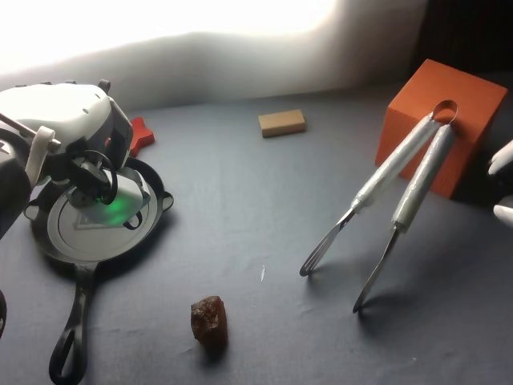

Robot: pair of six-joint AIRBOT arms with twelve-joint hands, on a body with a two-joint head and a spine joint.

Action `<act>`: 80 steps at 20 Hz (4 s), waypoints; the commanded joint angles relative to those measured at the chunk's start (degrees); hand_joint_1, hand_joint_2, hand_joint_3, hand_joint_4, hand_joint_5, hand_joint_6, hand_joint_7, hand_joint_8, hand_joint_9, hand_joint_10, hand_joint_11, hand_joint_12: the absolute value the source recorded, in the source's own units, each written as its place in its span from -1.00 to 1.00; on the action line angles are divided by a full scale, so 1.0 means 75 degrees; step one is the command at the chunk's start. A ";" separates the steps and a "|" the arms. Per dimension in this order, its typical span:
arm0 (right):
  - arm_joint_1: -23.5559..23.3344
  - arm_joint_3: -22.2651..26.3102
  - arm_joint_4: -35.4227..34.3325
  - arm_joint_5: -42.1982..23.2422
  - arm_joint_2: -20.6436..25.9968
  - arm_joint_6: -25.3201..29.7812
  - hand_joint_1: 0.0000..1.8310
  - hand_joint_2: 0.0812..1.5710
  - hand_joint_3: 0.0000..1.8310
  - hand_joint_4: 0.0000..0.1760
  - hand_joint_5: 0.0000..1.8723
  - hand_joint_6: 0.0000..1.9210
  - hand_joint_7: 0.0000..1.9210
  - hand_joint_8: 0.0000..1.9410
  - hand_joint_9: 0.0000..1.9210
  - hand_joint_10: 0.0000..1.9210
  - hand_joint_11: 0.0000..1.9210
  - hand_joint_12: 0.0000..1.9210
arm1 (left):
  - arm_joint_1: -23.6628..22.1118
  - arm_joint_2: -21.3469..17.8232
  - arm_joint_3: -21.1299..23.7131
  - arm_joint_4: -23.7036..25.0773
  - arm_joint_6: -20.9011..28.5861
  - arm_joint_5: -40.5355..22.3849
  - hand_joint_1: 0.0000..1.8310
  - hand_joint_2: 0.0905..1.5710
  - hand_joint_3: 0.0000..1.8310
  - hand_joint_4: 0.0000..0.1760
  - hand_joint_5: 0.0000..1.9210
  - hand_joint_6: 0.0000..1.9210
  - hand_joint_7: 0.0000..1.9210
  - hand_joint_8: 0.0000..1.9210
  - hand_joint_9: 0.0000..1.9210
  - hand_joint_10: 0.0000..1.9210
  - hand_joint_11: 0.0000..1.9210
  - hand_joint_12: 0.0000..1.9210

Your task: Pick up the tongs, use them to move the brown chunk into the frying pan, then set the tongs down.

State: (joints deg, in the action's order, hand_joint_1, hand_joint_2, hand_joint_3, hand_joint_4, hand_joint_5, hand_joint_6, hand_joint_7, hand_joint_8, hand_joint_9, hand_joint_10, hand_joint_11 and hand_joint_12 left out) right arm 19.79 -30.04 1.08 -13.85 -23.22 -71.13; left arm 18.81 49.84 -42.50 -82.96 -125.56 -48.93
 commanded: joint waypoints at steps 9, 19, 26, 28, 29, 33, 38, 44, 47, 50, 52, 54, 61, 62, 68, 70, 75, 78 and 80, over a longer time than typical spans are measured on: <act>-0.0101 -0.0023 0.0027 -0.0991 0.0047 -0.0253 -0.56 0.31 -0.97 -1.00 -1.00 -1.00 -0.97 -0.99 -1.00 -0.97 -1.00 -1.00 | 0.0166 -0.0128 0.0010 0.0636 0.0072 -0.0379 -1.00 0.49 -0.98 -1.00 -0.88 -1.00 -0.83 -1.00 -0.86 -0.99 -1.00 -0.60; -0.0718 -0.1223 0.6594 0.0046 -0.0770 0.5351 0.12 0.19 -1.00 -1.00 -1.00 -1.00 -1.00 -1.00 -1.00 -1.00 -1.00 -1.00 | 0.0452 -0.0315 0.0054 0.0888 0.0317 0.0209 -0.99 0.52 -1.00 -1.00 -0.87 -0.99 -0.84 -1.00 -0.88 -0.99 -1.00 -0.60; -0.1197 -0.1871 0.8019 0.1141 -0.1842 0.6882 0.16 0.20 -1.00 -1.00 -1.00 -1.00 -1.00 -1.00 -1.00 -1.00 -1.00 -1.00 | 0.0816 -0.0346 0.0021 0.1303 0.0922 0.0310 -1.00 0.53 -1.00 -1.00 -0.87 -1.00 -0.85 -1.00 -0.89 -1.00 -1.00 -0.67; -0.1252 -0.1978 0.8019 0.1164 -0.2049 0.7119 0.17 0.21 -1.00 -1.00 -1.00 -1.00 -1.00 -1.00 -1.00 -1.00 -1.00 -1.00 | 0.0870 -0.0353 0.0049 0.1359 0.0938 0.0310 -1.00 0.52 -1.00 -1.00 -0.88 -1.00 -0.85 -1.00 -0.88 -1.00 -1.00 -0.67; -0.1265 -0.2026 0.8019 0.1164 -0.2111 0.7273 0.17 0.21 -1.00 -1.00 -1.00 -1.00 -1.00 -1.00 -1.00 -1.00 -1.00 -1.00 | 0.0899 -0.0353 0.0050 0.1407 0.0937 0.0308 -1.00 0.52 -1.00 -1.00 -0.88 -1.00 -0.85 -1.00 -0.88 -1.00 -1.00 -0.66; -0.1287 -0.2262 0.8018 0.1163 -0.2282 0.7807 0.19 0.19 -1.00 -1.00 -1.00 -1.00 -1.00 -1.00 -1.00 -1.00 -1.00 -1.00 | 0.1179 -0.0353 0.0055 0.1544 0.1250 0.0053 -1.00 0.52 -1.00 -1.00 -0.88 -1.00 -0.84 -1.00 -0.88 -0.99 -1.00 -0.66; -0.1284 -0.2258 0.8018 0.1336 -0.2290 0.7369 0.20 0.18 -1.00 -1.00 -1.00 -1.00 -1.00 -1.00 -1.00 -1.00 -1.00 -1.00 | 0.1314 -0.0352 0.0092 0.1560 0.1376 -0.0187 -0.99 0.52 -1.00 -1.00 -0.88 -1.00 -0.84 -1.00 -0.88 -1.00 -1.00 -0.67; -0.1229 -0.2280 0.5895 0.2626 -0.2781 0.5086 0.22 0.20 -1.00 -1.00 -1.00 -1.00 -1.00 -1.00 -1.00 -1.00 -1.00 -1.00 | 0.1456 -0.0313 0.0098 0.1231 0.1406 -0.0340 -1.00 0.53 -1.00 -1.00 -0.87 -0.99 -0.85 -1.00 -0.90 -1.00 -1.00 -0.70; -0.1375 -0.2423 0.5374 0.3544 -0.3185 0.3989 0.20 0.20 -1.00 -1.00 -1.00 -1.00 -1.00 -1.00 -1.00 -1.00 -1.00 -1.00 | 0.1528 -0.0314 0.0121 0.1230 0.1416 -0.0677 -1.00 0.52 -1.00 -1.00 -0.88 -0.99 -0.85 -1.00 -0.90 -1.00 -1.00 -0.70; -0.1600 -0.2466 0.4378 0.3706 -0.3436 0.2790 0.18 0.23 -1.00 -1.00 -1.00 -1.00 -1.00 -1.00 -1.00 -1.00 -1.00 -1.00 | 0.1547 -0.0302 0.0096 0.1229 0.1464 -0.0743 -1.00 0.52 -1.00 -1.00 -0.86 -0.99 -0.84 -1.00 -0.89 -1.00 -1.00 -0.67; -0.1783 -0.2609 0.4343 0.3843 -0.3659 0.2639 0.17 0.22 -1.00 -1.00 -1.00 -1.00 -1.00 -1.00 -1.00 -1.00 -1.00 -1.00 | 0.1553 -0.0302 0.0121 0.1230 0.1519 -0.0745 -1.00 0.53 -1.00 -1.00 -0.86 -0.99 -0.86 -1.00 -0.90 -1.00 -1.00 -0.67; -0.1956 -0.2767 0.4131 0.4164 -0.3893 0.2254 0.18 0.20 -1.00 -1.00 -1.00 -1.00 -1.00 -1.00 -1.00 -1.00 -1.00 -1.00 | 0.1553 -0.0302 0.0150 0.1231 0.1523 -0.0761 -1.00 0.52 -1.00 -1.00 -0.86 -1.00 -0.86 -1.00 -0.90 -1.00 -1.00 -0.63; -0.2349 -0.3304 0.3615 0.5336 -0.4755 0.1796 0.20 0.20 -1.00 -1.00 -1.00 -1.00 -1.00 -1.00 -1.00 -1.00 -1.00 -1.00 | 0.1644 -0.0288 0.0171 0.1279 0.1523 -0.0810 -1.00 0.52 -1.00 -1.00 -0.84 -0.99 -0.84 -0.99 -0.88 -0.99 -1.00 -0.58; -0.2329 -0.3351 0.3616 0.5346 -0.4836 0.1800 0.19 0.23 -1.00 -1.00 -1.00 -1.00 -1.00 -1.00 -1.00 -1.00 -1.00 -1.00 | 0.1653 -0.0278 0.0170 0.1279 0.1525 -0.0857 -1.00 0.52 -1.00 -1.00 -0.84 -1.00 -0.85 -1.00 -0.89 -1.00 -1.00 -0.61; -0.2180 -0.3477 0.3619 0.5755 -0.5096 0.1670 0.20 0.20 -1.00 -1.00 -1.00 -1.00 -1.00 -1.00 -1.00 -1.00 -1.00 -1.00 | 0.1652 -0.0276 0.0172 0.1279 0.1554 -0.0907 -1.00 0.52 -1.00 -1.00 -0.83 -0.99 -0.84 -1.00 -0.89 -1.00 -1.00 -0.61; -0.2141 -0.3656 0.3619 0.5780 -0.5213 0.1671 0.19 0.20 -1.00 -1.00 -1.00 -1.00 -1.00 -1.00 -1.00 -1.00 -1.00 -1.00 | 0.1652 -0.0276 0.0173 0.1279 0.1554 -0.0910 -1.00 0.52 -1.00 -1.00 -0.84 -1.00 -0.84 -1.00 -0.88 -1.00 -1.00 -0.58; -0.1992 -0.4083 0.3618 0.5883 -0.5593 0.1671 0.18 0.18 -1.00 -1.00 -1.00 -1.00 -1.00 -1.00 -1.00 -1.00 -1.00 -1.00 | 0.1656 -0.0272 0.0169 0.1279 0.1554 -0.0910 -1.00 0.51 -1.00 -1.00 -0.85 -1.00 -0.84 -1.00 -0.86 -0.99 -1.00 -0.48; -0.1815 -0.4116 0.3620 0.5833 -0.5690 0.1591 0.15 0.20 -1.00 -1.00 -1.00 -1.00 -1.00 -1.00 -1.00 -1.00 -1.00 -1.00 | 0.1670 -0.0260 0.0134 0.1278 0.1554 -0.0910 -1.00 0.51 -1.00 -1.00 -0.84 -1.00 -0.83 -1.00 -0.85 -1.00 -1.00 -0.46; -0.1724 -0.4156 0.3620 0.5756 -0.5717 0.1533 0.18 0.19 -1.00 -1.00 -1.00 -1.00 -1.00 -1.00 -1.00 -1.00 -1.00 -1.00 | 0.1673 -0.0251 0.0101 0.1278 0.1554 -0.0920 -1.00 0.52 -1.00 -1.00 -0.83 -1.00 -0.83 -1.00 -0.85 -1.00 -1.00 -0.47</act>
State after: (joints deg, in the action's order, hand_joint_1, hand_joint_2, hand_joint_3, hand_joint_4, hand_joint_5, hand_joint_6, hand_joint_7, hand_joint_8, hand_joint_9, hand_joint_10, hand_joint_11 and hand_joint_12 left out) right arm 7.11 -61.25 26.61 32.82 -66.46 -59.18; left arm 31.68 48.03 -41.47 -76.97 -114.06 -51.62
